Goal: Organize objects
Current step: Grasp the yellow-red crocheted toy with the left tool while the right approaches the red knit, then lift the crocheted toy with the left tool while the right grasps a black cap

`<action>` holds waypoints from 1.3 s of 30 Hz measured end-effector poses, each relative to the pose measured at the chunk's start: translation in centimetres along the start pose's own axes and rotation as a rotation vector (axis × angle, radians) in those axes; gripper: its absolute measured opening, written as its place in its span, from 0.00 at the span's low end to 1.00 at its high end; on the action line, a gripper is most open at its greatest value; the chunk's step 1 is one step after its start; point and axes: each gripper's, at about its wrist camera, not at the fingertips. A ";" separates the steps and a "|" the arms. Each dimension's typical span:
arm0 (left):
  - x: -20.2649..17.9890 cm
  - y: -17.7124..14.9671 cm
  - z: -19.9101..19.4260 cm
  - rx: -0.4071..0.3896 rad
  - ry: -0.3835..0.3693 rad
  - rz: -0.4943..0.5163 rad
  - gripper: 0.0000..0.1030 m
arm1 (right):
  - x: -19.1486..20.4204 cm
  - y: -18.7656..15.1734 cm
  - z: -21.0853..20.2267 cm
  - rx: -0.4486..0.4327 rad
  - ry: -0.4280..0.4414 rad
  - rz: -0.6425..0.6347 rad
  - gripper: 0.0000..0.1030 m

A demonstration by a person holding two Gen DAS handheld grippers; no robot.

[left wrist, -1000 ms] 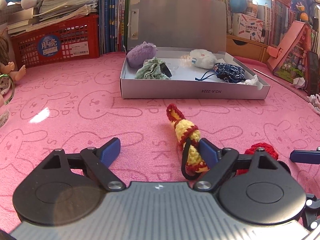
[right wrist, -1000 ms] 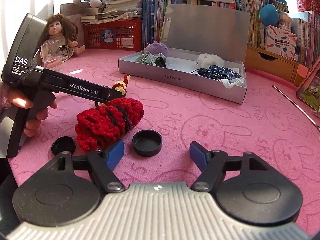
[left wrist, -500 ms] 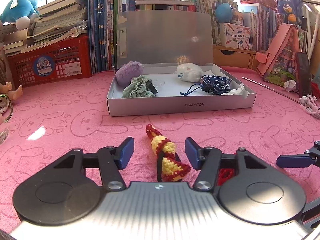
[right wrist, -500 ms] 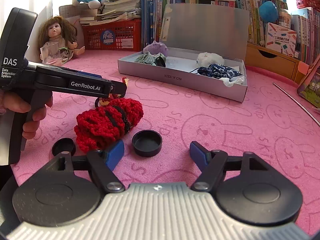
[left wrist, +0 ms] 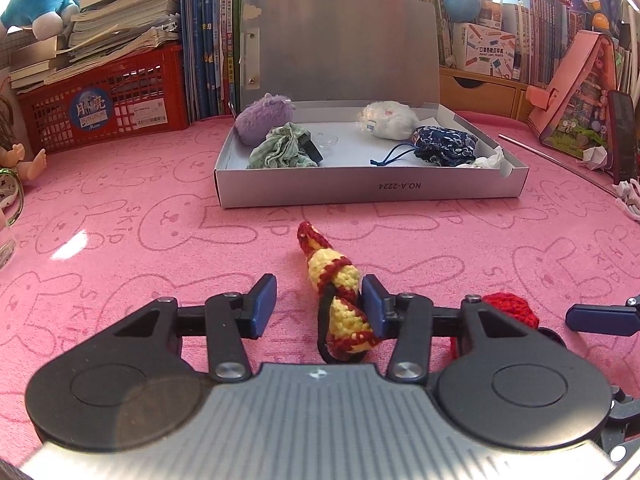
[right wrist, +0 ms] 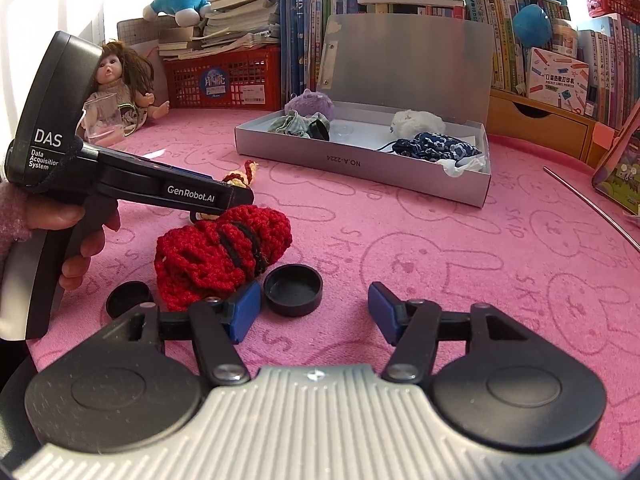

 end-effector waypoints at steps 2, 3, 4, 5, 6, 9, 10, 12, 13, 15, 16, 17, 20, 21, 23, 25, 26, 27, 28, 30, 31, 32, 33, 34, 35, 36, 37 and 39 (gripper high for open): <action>-0.3 0.0 0.0 0.002 0.012 0.012 0.53 | 0.0 0.0 0.0 -0.001 0.001 -0.001 0.64; -0.3 0.0 0.0 0.003 0.016 0.015 0.54 | 0.1 0.0 0.0 -0.001 0.001 -0.002 0.63; -0.3 0.0 0.0 0.003 0.016 0.013 0.54 | 0.1 -0.1 0.0 -0.002 0.002 -0.004 0.61; -0.3 0.0 0.0 0.003 0.014 0.011 0.54 | 0.1 -0.1 -0.1 -0.003 0.003 -0.006 0.60; -0.2 0.0 0.0 0.003 0.012 0.008 0.54 | 0.1 -0.1 -0.1 -0.006 0.003 -0.007 0.56; -0.2 0.0 -0.1 -0.003 0.004 0.006 0.48 | 0.1 -0.1 -0.2 -0.012 0.004 -0.010 0.47; -0.3 0.0 -0.2 -0.009 -0.004 0.009 0.42 | 0.1 -0.1 -0.3 -0.014 0.005 -0.010 0.43; -0.6 0.0 -0.5 -0.024 -0.008 0.023 0.36 | 0.2 -0.2 -0.4 -0.019 0.006 -0.009 0.37; -0.8 0.0 -0.6 -0.031 -0.007 0.035 0.33 | 0.1 -0.2 -0.5 -0.022 0.004 -0.006 0.35; -1.2 0.0 -1.0 -0.048 -0.009 0.057 0.31 | 0.0 -0.2 -0.7 -0.028 0.002 0.000 0.35; -1.2 0.1 -1.0 -0.051 -0.012 0.061 0.30 | -0.1 -0.1 -0.7 -0.029 0.003 0.004 0.35; -1.3 0.1 -1.2 -0.053 -0.015 0.063 0.28 | -0.2 -0.1 -0.7 -0.031 0.002 0.011 0.35; -1.0 0.3 -1.3 -0.056 -0.013 0.054 0.27 | -0.5 0.1 -0.9 -0.036 -0.001 0.030 0.35; -0.9 0.3 -1.3 -0.058 -0.012 0.050 0.27 | -0.6 0.2 -1.0 -0.039 -0.003 0.039 0.35; -0.6 0.4 -1.5 -0.063 -0.010 0.044 0.27 | -0.9 0.4 -1.1 -0.045 -0.006 0.052 0.35; -0.5 0.6 -1.6 -0.068 -0.006 0.043 0.26 | -1.2 0.8 -1.2 -0.055 -0.017 0.065 0.35; -0.4 0.7 -1.6 -0.070 -0.004 0.043 0.26 | -1.3 1.0 -1.2 -0.061 -0.023 0.070 0.35; -0.3 0.7 -1.6 -0.067 -0.004 0.041 0.26 | -1.5 1.2 -1.2 -0.066 -0.028 0.074 0.35; -0.3 0.7 -1.5 -0.059 -0.006 0.034 0.26 | -1.6 1.4 -1.3 -0.072 -0.034 0.079 0.35; -0.1 0.6 -0.9 -0.038 -0.023 0.013 0.27 | -1.9 1.7 -1.3 -0.080 -0.041 0.093 0.35; -0.2 0.6 -0.7 -0.035 -0.025 0.006 0.27 | -2.0 1.9 -1.3 -0.083 -0.043 0.096 0.35; -0.3 0.7 -0.4 -0.027 -0.024 0.003 0.28 | -2.0 1.9 -1.3 -0.086 -0.049 0.098 0.35; -0.3 0.8 -0.2 -0.020 -0.025 -0.002 0.28 | -1.9 1.9 -1.3 -0.087 -0.052 0.098 0.35; -0.3 0.9 0.0 -0.015 -0.024 -0.007 0.29 | -1.9 1.9 -1.2 -0.087 -0.054 0.099 0.35; -0.3 0.9 0.5 -0.001 -0.020 -0.012 0.29 | -1.9 1.9 -1.2 -0.087 -0.055 0.100 0.35; -0.2 0.9 0.8 0.011 -0.021 -0.020 0.29 | -1.8 2.0 -1.2 -0.086 -0.055 0.099 0.35; -0.1 0.9 1.0 0.017 -0.027 -0.033 0.29 | -1.8 2.0 -1.2 -0.086 -0.055 0.097 0.35; -0.1 0.9 1.0 0.014 -0.023 -0.032 0.28 | -1.7 2.1 -1.1 -0.085 -0.061 0.091 0.35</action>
Point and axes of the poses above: each gripper's, at about its wrist camera, not at the fingertips, and z roughly the way its jaws point, x to its left, y to its top, and after that the axes turned 10 degrees about z, right-handed
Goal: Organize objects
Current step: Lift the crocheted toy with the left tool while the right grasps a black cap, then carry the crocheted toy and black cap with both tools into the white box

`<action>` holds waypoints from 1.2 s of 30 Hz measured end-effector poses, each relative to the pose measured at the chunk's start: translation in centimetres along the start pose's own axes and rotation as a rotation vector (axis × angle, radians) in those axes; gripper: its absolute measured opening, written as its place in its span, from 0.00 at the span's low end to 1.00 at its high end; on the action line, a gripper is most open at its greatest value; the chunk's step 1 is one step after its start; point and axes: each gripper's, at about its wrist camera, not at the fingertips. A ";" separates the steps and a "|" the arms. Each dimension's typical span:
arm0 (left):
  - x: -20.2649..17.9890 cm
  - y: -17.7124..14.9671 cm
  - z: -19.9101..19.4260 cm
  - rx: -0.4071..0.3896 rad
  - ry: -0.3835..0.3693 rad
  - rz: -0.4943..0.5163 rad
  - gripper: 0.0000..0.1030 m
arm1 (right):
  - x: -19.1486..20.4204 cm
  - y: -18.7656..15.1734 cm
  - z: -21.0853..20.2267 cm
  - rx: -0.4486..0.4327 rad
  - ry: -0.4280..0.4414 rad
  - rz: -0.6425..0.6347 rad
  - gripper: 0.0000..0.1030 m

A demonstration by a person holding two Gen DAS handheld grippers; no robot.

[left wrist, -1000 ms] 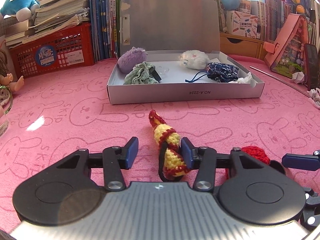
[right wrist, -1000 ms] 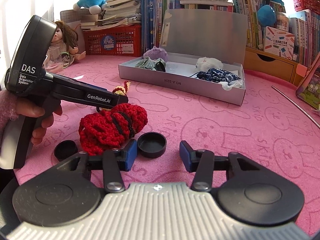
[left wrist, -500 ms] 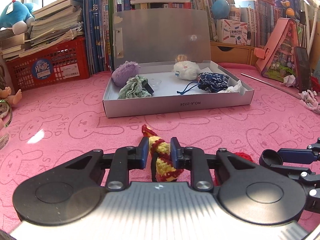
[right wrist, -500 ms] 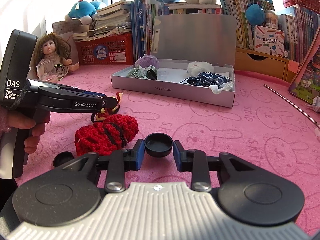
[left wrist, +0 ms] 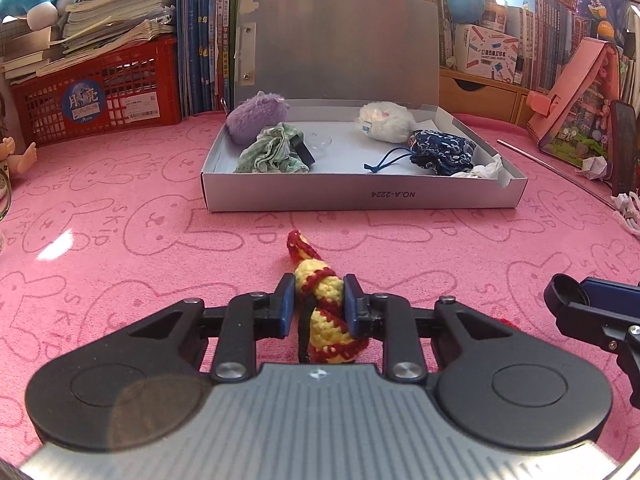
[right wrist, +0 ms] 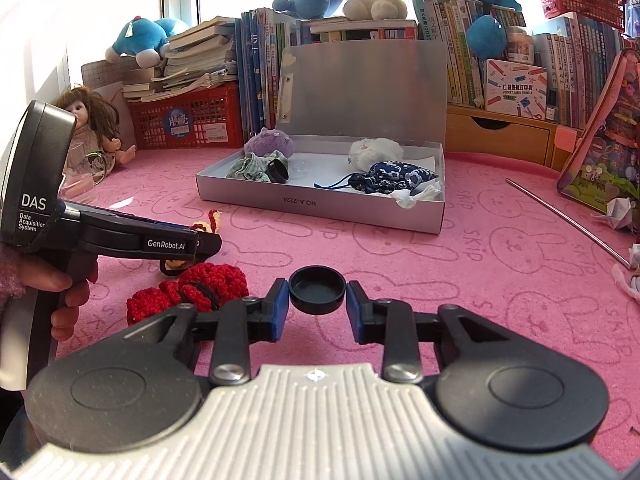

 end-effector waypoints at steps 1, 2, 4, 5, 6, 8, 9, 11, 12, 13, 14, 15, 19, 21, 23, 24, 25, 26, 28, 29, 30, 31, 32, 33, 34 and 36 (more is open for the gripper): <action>0.0 0.0 -0.1 -0.005 -0.002 0.001 0.27 | 0.0 0.1 0.1 0.000 -0.004 -0.001 0.35; -0.1 0.2 -0.3 -0.017 -0.004 0.004 0.27 | 0.1 0.2 0.2 -0.001 -0.010 -0.001 0.35; -0.1 0.6 -0.8 -0.041 -0.010 0.015 0.27 | 0.0 0.6 0.5 -0.002 -0.017 0.003 0.35; -0.1 0.9 -0.9 -0.052 -0.009 0.014 0.27 | -0.1 0.8 0.7 -0.003 -0.021 0.007 0.35; 0.0 1.3 -1.1 -0.062 -0.011 0.015 0.27 | -0.2 1.1 0.9 -0.004 -0.023 0.012 0.35; 0.3 2.2 -1.2 -0.080 -0.008 0.008 0.27 | -0.5 1.9 1.3 -0.009 -0.027 0.023 0.35; 0.6 2.8 -1.2 -0.087 -0.009 0.005 0.27 | -0.6 2.3 1.5 -0.013 -0.030 0.027 0.35; 1.1 3.8 -1.1 -0.104 -0.012 -0.005 0.27 | -0.9 3.5 1.9 -0.028 -0.042 0.030 0.35; 1.3 4.4 -1.0 -0.117 -0.016 -0.006 0.27 | -1.0 4.2 2.1 -0.035 -0.050 0.030 0.35; 1.5 5.0 -0.9 -0.133 -0.020 -0.006 0.27 | -1.2 4.8 2.4 -0.042 -0.058 0.029 0.35; 1.8 5.6 -0.7 -0.150 -0.027 -0.003 0.27 | -1.5 5.6 2.7 -0.048 -0.066 0.029 0.35; 2.0 6.3 -0.4 -0.162 -0.034 0.001 0.28 | -1.8 6.4 3.0 -0.053 -0.071 0.031 0.35; 2.9 9.2 1.6 -0.174 -0.048 -0.011 0.28 | -3.4 9.8 5.0 -0.035 -0.071 0.068 0.35; 3.3 10.7 3.0 -0.160 -0.052 -0.039 0.28 | -4.4 11.5 6.3 -0.011 -0.072 0.107 0.35; 3.6 12.1 4.5 -0.153 -0.060 -0.052 0.28 | -5.3 13.1 7.7 0.007 -0.069 0.155 0.35; 3.7 12.8 5.4 -0.148 -0.061 -0.052 0.28 | -5.8 13.8 8.5 0.015 -0.072 0.176 0.35; 3.7 13.3 6.3 -0.142 -0.061 -0.049 0.28 | -6.2 14.4 9.3 0.022 -0.073 0.197 0.35; 3.7 13.9 7.3 -0.136 -0.057 -0.042 0.28 | -6.7 15.0 10.2 0.027 -0.072 0.217 0.35; 3.9 14.8 9.2 -0.120 -0.049 -0.029 0.28 | -7.4 15.9 11.9 0.038 -0.073 0.244 0.35; 4.0 15.1 10.1 -0.112 -0.048 -0.024 0.28 | -7.7 16.2 12.7 0.042 -0.079 0.253 0.35; 4.1 15.4 11.1 -0.102 -0.046 -0.024 0.28 | -8.0 16.5 13.8 0.047 -0.089 0.260 0.35; 4.2 15.6 11.8 -0.094 -0.044 -0.026 0.28 | -8.2 16.7 14.6 0.050 -0.102 0.266 0.35; 4.3 15.8 12.8 -0.082 -0.037 -0.030 0.28 | -8.4 16.8 15.5 0.054 -0.113 0.273 0.35; 4.4 15.9 13.6 -0.072 -0.032 -0.032 0.28 | -8.6 16.9 16.4 0.062 -0.121 0.281 0.35; 4.5 15.9 14.1 -0.066 -0.029 -0.033 0.28 | -8.7 16.9 17.1 0.068 -0.127 0.284 0.35; 4.5 16.0 15.5 -0.047 -0.028 -0.035 0.28 | -9.0 16.9 18.8 0.081 -0.150 0.280 0.35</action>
Point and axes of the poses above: each gripper's, at about its wrist camera, not at the fingertips, and z roughly the way its jaws point, x to its left, y to its top, and after that the axes turned 10 degrees about z, right-handed
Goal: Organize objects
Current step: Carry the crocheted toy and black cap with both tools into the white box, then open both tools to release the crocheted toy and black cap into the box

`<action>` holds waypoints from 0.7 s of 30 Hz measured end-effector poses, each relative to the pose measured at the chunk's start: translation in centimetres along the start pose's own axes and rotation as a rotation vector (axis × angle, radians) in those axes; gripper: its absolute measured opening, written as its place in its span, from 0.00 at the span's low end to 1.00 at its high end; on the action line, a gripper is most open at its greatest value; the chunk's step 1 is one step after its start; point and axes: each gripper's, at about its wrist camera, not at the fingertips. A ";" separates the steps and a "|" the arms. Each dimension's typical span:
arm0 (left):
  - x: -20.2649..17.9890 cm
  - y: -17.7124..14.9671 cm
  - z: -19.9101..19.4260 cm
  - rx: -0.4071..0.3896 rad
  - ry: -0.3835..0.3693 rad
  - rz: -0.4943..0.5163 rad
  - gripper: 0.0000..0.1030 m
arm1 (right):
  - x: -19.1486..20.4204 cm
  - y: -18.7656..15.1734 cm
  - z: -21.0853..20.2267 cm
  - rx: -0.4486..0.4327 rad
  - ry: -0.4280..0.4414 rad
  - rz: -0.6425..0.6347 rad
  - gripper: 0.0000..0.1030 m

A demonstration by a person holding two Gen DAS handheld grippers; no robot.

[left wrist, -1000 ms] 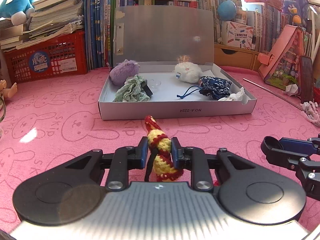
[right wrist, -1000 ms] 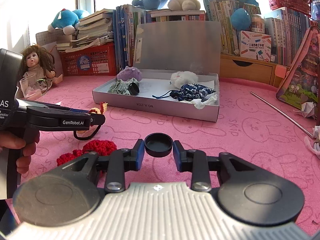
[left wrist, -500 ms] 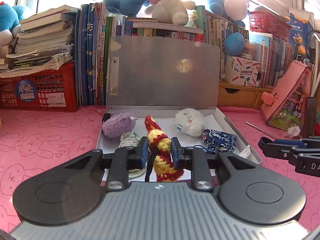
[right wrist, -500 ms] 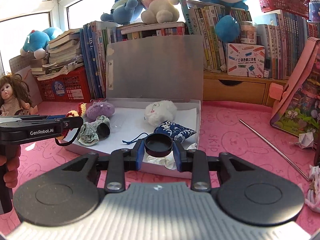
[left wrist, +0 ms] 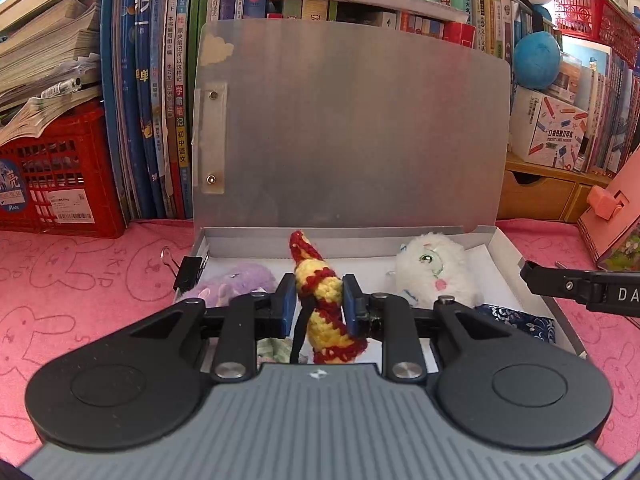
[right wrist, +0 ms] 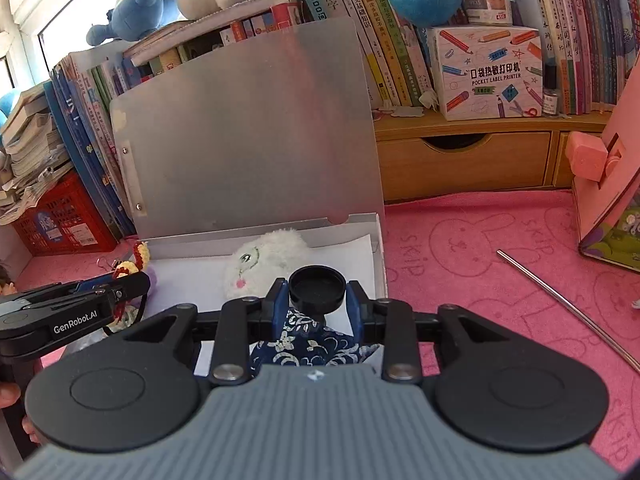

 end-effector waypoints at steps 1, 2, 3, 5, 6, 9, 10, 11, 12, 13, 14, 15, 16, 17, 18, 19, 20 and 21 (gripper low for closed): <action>0.0 0.0 0.5 0.007 0.002 0.002 0.28 | 0.0 0.0 0.6 0.003 -0.007 -0.003 0.35; 0.0 -0.2 1.0 0.014 0.005 0.004 0.28 | 0.0 0.0 1.2 0.007 -0.013 -0.003 0.35; 0.0 -0.3 1.5 0.021 0.005 0.007 0.28 | 0.0 -0.1 1.8 0.012 -0.018 -0.001 0.35; -0.2 -0.4 2.3 0.035 0.008 0.013 0.28 | -0.2 -0.2 2.6 0.021 -0.025 0.004 0.35; -0.3 -0.6 2.6 0.042 0.009 0.014 0.28 | -0.2 -0.3 3.0 0.024 -0.030 0.003 0.35; -0.5 -0.9 3.4 0.060 0.010 0.020 0.28 | -0.3 -0.7 3.6 0.031 -0.035 0.000 0.35; -0.7 -0.9 3.5 0.064 0.013 0.027 0.28 | -0.3 -0.8 3.7 0.033 -0.033 0.001 0.35; -0.8 -1.0 3.6 0.066 0.015 0.032 0.28 | -0.4 -0.8 3.7 0.033 -0.032 0.002 0.35; -0.8 -1.0 3.6 0.067 0.016 0.032 0.28 | -0.4 -0.8 3.8 0.033 -0.033 0.004 0.35; -0.8 -1.0 3.6 0.067 0.016 0.031 0.28 | -0.5 -0.9 3.8 0.034 -0.031 0.008 0.35; -0.8 -1.0 3.6 0.068 0.015 0.031 0.28 | -0.5 -0.9 3.8 0.037 -0.029 0.013 0.35; -0.9 -1.0 3.6 0.070 0.015 0.033 0.28 | -0.6 -0.9 3.8 0.039 -0.027 0.017 0.36; -0.9 -0.9 3.6 0.069 0.017 0.036 0.28 | -0.6 -0.9 3.7 0.041 -0.024 0.019 0.38; -1.0 -0.9 3.4 0.067 0.017 0.040 0.29 | -0.6 -0.9 3.6 0.040 -0.022 0.020 0.38; -1.1 -0.9 3.1 0.065 0.017 0.043 0.29 | -0.6 -1.0 3.5 0.035 -0.019 0.022 0.43; -1.1 -0.9 2.8 0.061 0.015 0.046 0.30 | -0.6 -1.0 3.3 0.030 -0.019 0.026 0.55; -1.2 -0.8 2.5 0.057 0.014 0.051 0.37 | -0.7 -1.0 2.9 0.023 -0.012 0.032 0.56; -1.2 -0.8 2.2 0.051 0.018 0.057 0.43 | -0.7 -0.9 2.6 0.016 -0.006 0.038 0.59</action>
Point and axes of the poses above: each gripper's, at about its wrist camera, not at the fingertips, and z roughly the way its jaws point, x to its left, y to its top, and after that the axes turned 10 degrees about z, right-handed
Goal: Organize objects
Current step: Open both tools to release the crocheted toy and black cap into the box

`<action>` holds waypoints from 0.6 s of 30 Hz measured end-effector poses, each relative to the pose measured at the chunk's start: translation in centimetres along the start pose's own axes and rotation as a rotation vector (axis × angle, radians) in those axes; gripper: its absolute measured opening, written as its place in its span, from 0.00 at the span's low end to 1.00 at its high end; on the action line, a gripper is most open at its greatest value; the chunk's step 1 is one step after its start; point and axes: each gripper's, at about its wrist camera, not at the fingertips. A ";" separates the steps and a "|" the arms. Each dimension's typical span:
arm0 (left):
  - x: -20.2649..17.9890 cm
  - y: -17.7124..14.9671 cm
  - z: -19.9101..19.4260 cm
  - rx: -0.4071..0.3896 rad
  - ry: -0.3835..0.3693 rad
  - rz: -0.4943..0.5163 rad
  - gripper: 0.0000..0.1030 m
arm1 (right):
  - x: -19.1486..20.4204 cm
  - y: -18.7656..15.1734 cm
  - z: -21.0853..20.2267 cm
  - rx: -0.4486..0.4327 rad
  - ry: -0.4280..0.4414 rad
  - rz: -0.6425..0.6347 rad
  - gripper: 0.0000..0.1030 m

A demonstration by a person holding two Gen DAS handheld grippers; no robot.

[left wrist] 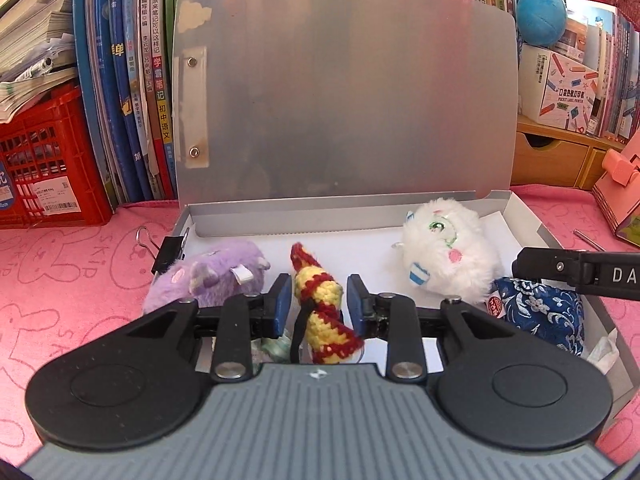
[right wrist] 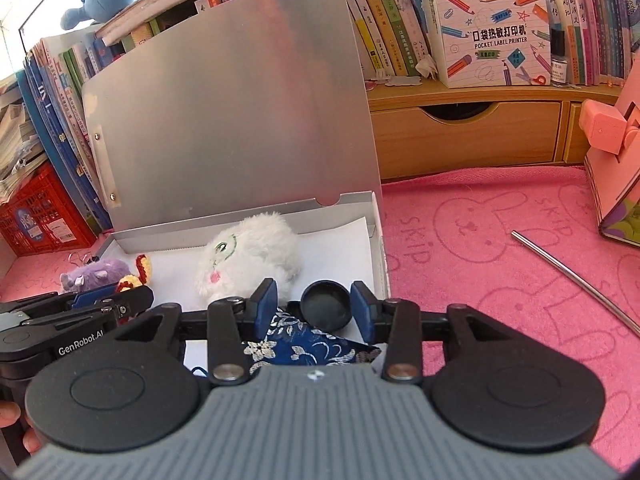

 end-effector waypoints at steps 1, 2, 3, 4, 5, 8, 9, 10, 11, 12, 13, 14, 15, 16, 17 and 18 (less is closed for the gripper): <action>-0.1 0.1 -0.4 -0.009 0.005 0.004 0.54 | 0.0 0.0 -0.4 -0.007 0.001 0.003 0.61; -0.1 0.1 -0.9 -0.021 0.008 0.008 0.58 | 0.0 0.0 -0.8 -0.015 0.003 0.003 0.62; -0.2 0.1 -1.4 -0.031 0.008 0.011 0.59 | 0.1 0.0 -1.2 -0.022 0.007 0.004 0.63; -0.2 0.1 -1.8 -0.038 0.007 0.013 0.62 | 0.1 0.0 -1.6 -0.026 0.012 0.004 0.64; -0.3 0.1 -2.5 -0.048 0.004 0.014 0.64 | 0.2 -0.1 -2.2 -0.034 0.022 0.002 0.65; -0.4 -0.2 -4.4 -0.069 0.000 0.017 0.68 | 0.4 -0.6 -4.3 -0.061 0.040 -0.020 0.67; -0.4 -0.3 -5.1 -0.073 0.000 0.020 0.69 | 0.5 -0.8 -4.9 -0.065 0.048 -0.029 0.68; -0.5 -0.4 -5.8 -0.077 -0.001 0.022 0.70 | 0.6 -1.1 -5.6 -0.069 0.056 -0.038 0.68; -0.5 -0.7 -6.9 -0.080 -0.005 0.026 0.71 | 0.7 -1.4 -6.4 -0.074 0.065 -0.047 0.68; -0.6 -0.9 -7.6 -0.083 -0.010 0.029 0.71 | 0.8 -1.7 -7.0 -0.078 0.072 -0.055 0.70; -0.6 -1.1 -8.2 -0.085 -0.014 0.031 0.71 | 0.9 -2.1 -7.9 -0.083 0.084 -0.066 0.71; -0.7 -1.5 -9.2 -0.091 -0.021 0.034 0.71 | 1.0 -2.5 -8.7 -0.087 0.095 -0.079 0.72; -0.8 -1.9 -10.1 -0.096 -0.027 0.039 0.71 | 1.2 -2.9 -9.4 -0.091 0.104 -0.090 0.73; -0.9 -2.3 -10.8 -0.100 -0.032 0.044 0.72 | 1.3 -3.4 -10.1 -0.095 0.113 -0.103 0.74; -1.0 -2.7 -11.6 -0.105 -0.034 0.050 0.74 | 1.5 -4.0 -11.0 -0.100 0.125 -0.122 0.75; -1.2 -3.1 -12.2 -0.107 -0.035 0.057 0.74 | 1.6 -4.5 -11.8 -0.103 0.134 -0.136 0.76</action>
Point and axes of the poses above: each gripper's, at about its wrist camera, not at the fingertips, and z roughly the way its jaws point, x to its left, y to its top, and after that the axes turned 10 degrees about z, right-handed
